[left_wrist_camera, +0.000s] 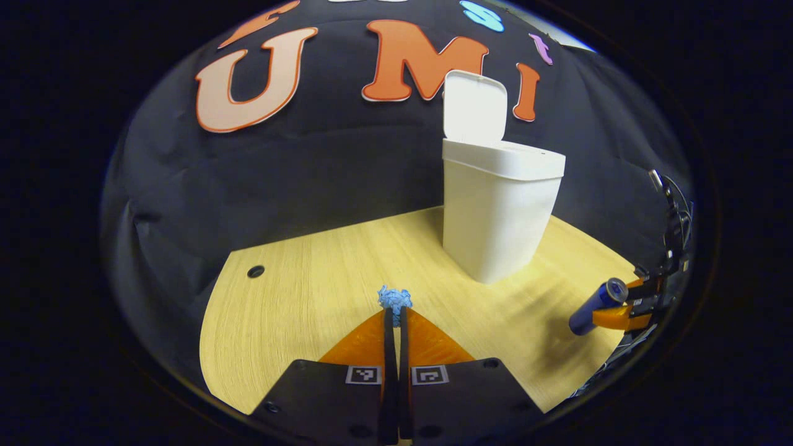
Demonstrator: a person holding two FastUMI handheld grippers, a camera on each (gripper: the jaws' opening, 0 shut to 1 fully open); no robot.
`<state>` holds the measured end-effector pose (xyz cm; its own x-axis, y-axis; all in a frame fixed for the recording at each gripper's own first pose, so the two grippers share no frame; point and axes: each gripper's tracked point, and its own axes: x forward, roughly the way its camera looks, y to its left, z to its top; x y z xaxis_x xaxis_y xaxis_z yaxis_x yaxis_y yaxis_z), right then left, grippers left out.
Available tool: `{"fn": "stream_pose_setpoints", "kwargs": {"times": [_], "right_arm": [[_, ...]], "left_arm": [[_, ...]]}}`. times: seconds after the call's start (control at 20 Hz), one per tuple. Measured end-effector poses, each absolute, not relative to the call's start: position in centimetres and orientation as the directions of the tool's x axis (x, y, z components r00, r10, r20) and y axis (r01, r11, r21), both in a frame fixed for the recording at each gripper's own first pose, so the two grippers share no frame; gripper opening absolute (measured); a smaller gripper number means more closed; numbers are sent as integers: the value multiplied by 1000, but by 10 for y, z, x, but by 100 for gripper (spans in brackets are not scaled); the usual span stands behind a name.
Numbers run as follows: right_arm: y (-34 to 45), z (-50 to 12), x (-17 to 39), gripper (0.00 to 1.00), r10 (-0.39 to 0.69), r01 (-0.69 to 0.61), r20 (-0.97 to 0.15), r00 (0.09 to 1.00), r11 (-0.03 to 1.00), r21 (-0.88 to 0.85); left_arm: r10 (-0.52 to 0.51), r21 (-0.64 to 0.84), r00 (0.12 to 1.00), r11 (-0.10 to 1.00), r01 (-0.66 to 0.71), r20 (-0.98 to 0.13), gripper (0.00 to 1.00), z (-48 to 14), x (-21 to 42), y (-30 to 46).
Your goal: Press the lid of the desktop garbage bin to open it, pick up the crumpled paper on the desktop and throw it into the bin, then pick up the pop can on the desktop and drop it into the bin, and finally close the garbage bin lid.
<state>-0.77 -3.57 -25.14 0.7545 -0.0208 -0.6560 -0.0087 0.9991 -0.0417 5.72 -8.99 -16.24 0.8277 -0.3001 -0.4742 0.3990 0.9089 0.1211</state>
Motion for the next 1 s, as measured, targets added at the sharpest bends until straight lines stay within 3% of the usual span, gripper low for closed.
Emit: {"fn": "stream_pose_setpoints", "kwargs": {"times": [0.05, 0.1, 0.4, 0.45, 0.5, 0.6, 0.85, 0.9, 1.0], "right_arm": [[-44, -252, -11, 72, -32, 8, -657, 753, 999, -39], [-53, -252, -13, 77, -43, 25, -657, 753, 999, -37], [-91, -246, -23, 77, -97, 105, -648, 755, 994, -28], [-96, -246, -24, 72, -104, 115, -646, 756, 993, -26], [-102, -244, -25, 77, -111, 124, -645, 756, 992, -25], [-110, -244, -28, 77, -124, 143, -644, 755, 989, -23], [-130, -245, -34, 76, -148, 189, -646, 749, 982, -6], [-132, -246, -35, 72, -151, 197, -648, 747, 980, -1], [-139, -247, -38, 77, -157, 216, -651, 743, 976, 11]], "left_arm": [[-316, 124, 830, 902, 413, -460, 4, -153, 66, -99], [-334, 127, 832, 895, 427, -442, 4, -143, 74, -111], [-437, 112, 837, 862, 494, -328, 4, -75, 121, -185], [-452, 110, 836, 857, 504, -310, 4, -65, 128, -197], [-466, 114, 835, 850, 514, -292, 4, -55, 135, -209], [-487, 129, 833, 838, 530, -261, 4, -36, 146, -227], [-557, 111, 796, 798, 592, -237, 4, -20, 162, -278], [-570, 112, 787, 788, 605, -237, 4, -19, 164, -288], [-592, 122, 769, 768, 629, -244, 4, -19, 165, -309]]}}
